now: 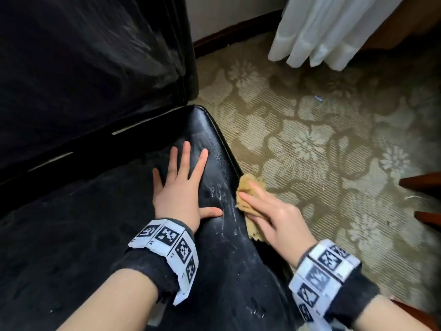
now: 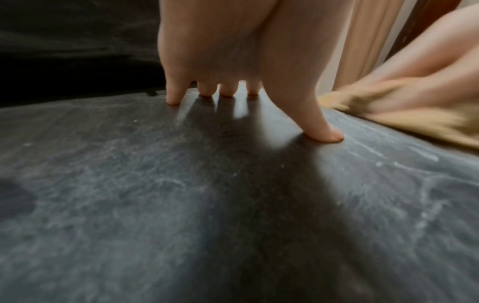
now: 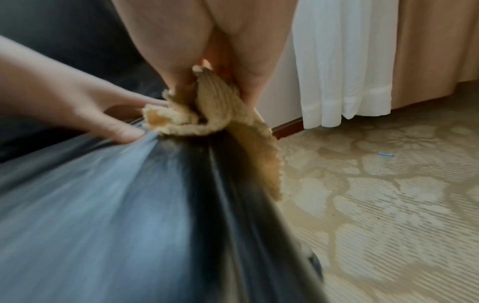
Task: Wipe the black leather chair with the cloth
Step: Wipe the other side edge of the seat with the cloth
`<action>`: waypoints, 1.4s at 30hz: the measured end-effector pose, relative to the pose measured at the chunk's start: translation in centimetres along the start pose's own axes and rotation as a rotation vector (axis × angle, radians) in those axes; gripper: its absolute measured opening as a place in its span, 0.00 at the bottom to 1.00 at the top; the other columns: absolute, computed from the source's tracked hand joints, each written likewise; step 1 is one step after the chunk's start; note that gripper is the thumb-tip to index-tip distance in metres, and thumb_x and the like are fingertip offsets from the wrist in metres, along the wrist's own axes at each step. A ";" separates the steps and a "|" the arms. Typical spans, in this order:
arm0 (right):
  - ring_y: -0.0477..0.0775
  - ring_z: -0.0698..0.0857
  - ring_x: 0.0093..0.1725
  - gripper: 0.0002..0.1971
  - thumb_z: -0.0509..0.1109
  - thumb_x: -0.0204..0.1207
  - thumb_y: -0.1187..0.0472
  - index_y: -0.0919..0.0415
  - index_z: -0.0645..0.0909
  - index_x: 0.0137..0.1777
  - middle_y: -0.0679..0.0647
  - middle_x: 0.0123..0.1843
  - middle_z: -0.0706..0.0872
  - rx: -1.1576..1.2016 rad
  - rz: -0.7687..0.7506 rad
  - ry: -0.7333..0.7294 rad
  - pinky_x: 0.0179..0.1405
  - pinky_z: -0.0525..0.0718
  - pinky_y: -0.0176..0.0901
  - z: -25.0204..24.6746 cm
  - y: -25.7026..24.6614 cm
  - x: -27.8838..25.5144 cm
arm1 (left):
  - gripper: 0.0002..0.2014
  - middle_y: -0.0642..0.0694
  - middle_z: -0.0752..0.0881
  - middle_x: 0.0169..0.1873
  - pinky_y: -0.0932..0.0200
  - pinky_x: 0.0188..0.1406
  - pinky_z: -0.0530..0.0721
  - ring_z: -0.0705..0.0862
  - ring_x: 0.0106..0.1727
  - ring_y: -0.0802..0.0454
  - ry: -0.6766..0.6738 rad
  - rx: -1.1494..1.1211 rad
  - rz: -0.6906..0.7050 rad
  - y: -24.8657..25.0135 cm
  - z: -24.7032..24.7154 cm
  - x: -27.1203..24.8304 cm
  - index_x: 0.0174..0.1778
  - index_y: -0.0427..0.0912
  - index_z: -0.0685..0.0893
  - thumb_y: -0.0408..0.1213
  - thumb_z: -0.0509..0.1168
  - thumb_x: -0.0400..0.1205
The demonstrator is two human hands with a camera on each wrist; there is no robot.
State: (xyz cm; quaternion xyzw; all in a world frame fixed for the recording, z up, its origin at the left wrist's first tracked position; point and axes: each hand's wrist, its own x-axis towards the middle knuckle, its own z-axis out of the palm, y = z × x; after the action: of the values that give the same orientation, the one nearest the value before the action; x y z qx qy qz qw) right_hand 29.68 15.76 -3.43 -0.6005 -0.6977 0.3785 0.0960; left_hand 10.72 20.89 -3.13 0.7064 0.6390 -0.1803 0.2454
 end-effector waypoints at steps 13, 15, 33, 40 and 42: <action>0.60 0.76 0.71 0.22 0.63 0.80 0.55 0.48 0.71 0.74 0.56 0.72 0.79 -0.183 0.043 -0.033 0.70 0.73 0.48 -2.3 -4.9 19.1 | 0.59 0.49 0.24 0.77 0.38 0.79 0.45 0.29 0.80 0.48 -0.011 0.024 0.004 -0.1 0.0 0.2 0.75 0.58 0.25 0.70 0.64 0.64; 0.62 0.80 0.66 0.20 0.64 0.79 0.57 0.48 0.74 0.72 0.57 0.68 0.83 -0.188 0.001 -0.033 0.67 0.76 0.49 -2.2 -4.4 18.0 | 0.60 0.49 0.24 0.77 0.38 0.79 0.45 0.30 0.80 0.48 -0.017 0.021 0.006 -0.2 -0.1 0.2 0.75 0.59 0.25 0.70 0.64 0.64; 0.42 0.86 0.54 0.25 0.72 0.74 0.64 0.48 0.75 0.70 0.49 0.72 0.75 -0.003 -0.067 0.010 0.66 0.80 0.39 -0.3 1.9 0.1 | 0.60 0.53 0.26 0.78 0.39 0.79 0.45 0.30 0.80 0.52 -0.035 -0.038 0.021 -0.1 -0.2 0.0 0.76 0.63 0.29 0.70 0.67 0.61; 0.40 0.82 0.62 0.26 0.70 0.75 0.64 0.44 0.71 0.70 0.43 0.72 0.72 0.008 0.012 -0.240 0.68 0.77 0.35 -1.7 4.6 -7.4 | 0.60 0.51 0.28 0.79 0.39 0.79 0.46 0.30 0.80 0.51 -0.092 -0.049 0.005 1.1 -1.2 -0.5 0.78 0.60 0.33 0.64 0.72 0.64; 0.38 0.78 0.66 0.24 0.71 0.74 0.64 0.46 0.73 0.69 0.42 0.71 0.72 0.074 0.059 -0.142 0.70 0.72 0.29 -2.1 4.3 -6.1 | 0.60 0.46 0.28 0.79 0.40 0.80 0.47 0.31 0.80 0.49 -0.068 -0.007 0.046 2.3 -0.8 -1.4 0.79 0.53 0.32 0.64 0.71 0.65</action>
State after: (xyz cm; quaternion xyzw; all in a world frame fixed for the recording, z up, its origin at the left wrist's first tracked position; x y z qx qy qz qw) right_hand 35.84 11.02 -2.75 -0.5886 -0.6701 0.4486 0.0571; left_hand 12.75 20.06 -1.40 0.7135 0.6145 -0.1962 0.2735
